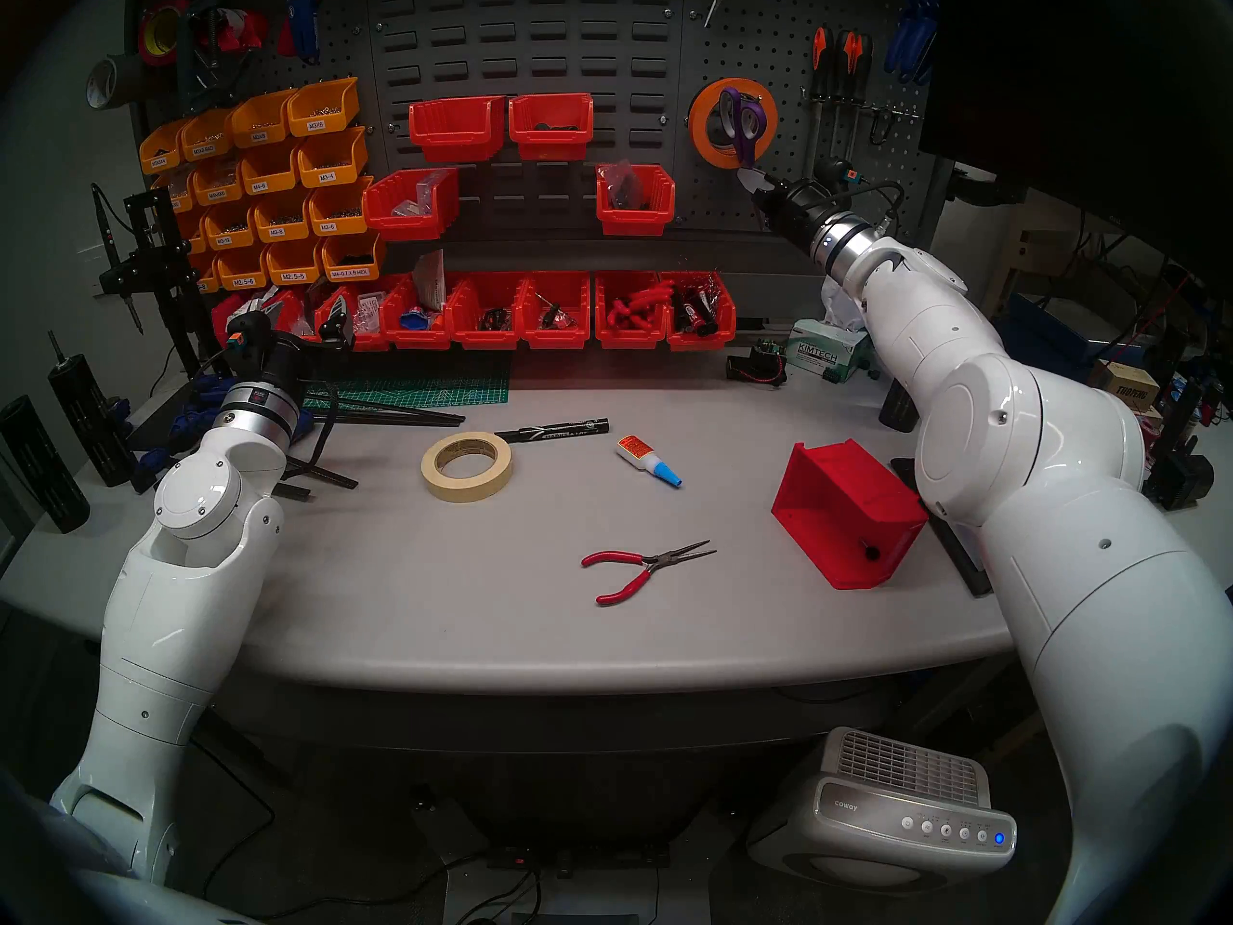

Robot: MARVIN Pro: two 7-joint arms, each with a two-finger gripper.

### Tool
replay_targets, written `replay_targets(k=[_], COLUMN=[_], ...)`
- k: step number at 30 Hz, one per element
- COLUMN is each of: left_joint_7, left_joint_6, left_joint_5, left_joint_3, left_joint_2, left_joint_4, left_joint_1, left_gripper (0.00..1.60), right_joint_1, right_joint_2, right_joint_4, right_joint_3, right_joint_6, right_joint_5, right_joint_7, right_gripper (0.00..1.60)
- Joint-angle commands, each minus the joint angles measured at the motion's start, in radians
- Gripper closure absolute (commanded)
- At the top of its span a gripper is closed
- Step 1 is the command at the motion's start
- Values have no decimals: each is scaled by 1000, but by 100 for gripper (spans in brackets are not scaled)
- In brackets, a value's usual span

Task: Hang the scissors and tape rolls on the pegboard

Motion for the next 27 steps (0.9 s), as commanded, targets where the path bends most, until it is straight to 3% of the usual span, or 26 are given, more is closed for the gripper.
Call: replay_targets(k=[1, 9, 27], left_joint_7=[2, 2, 2], left_joint_6=[-12, -12, -12], left_joint_5=[-1, -1, -2], left_joint_3=[-12, -12, -13], left_joint_2=[2, 2, 1], left_joint_4=[-28, -28, -29], left_joint_1=[-29, -29, -30], left_gripper=[0, 0, 0], right_joint_1=[76, 90, 64], right_joint_2=[3, 1, 6], right_joint_4=[-20, -5, 18], right_joint_3=[23, 41, 55], right_joint_6=[-3, 9, -6], right_joint_5=[21, 26, 21], right_joint_7=[-17, -35, 38], right_gripper=[160, 160, 160])
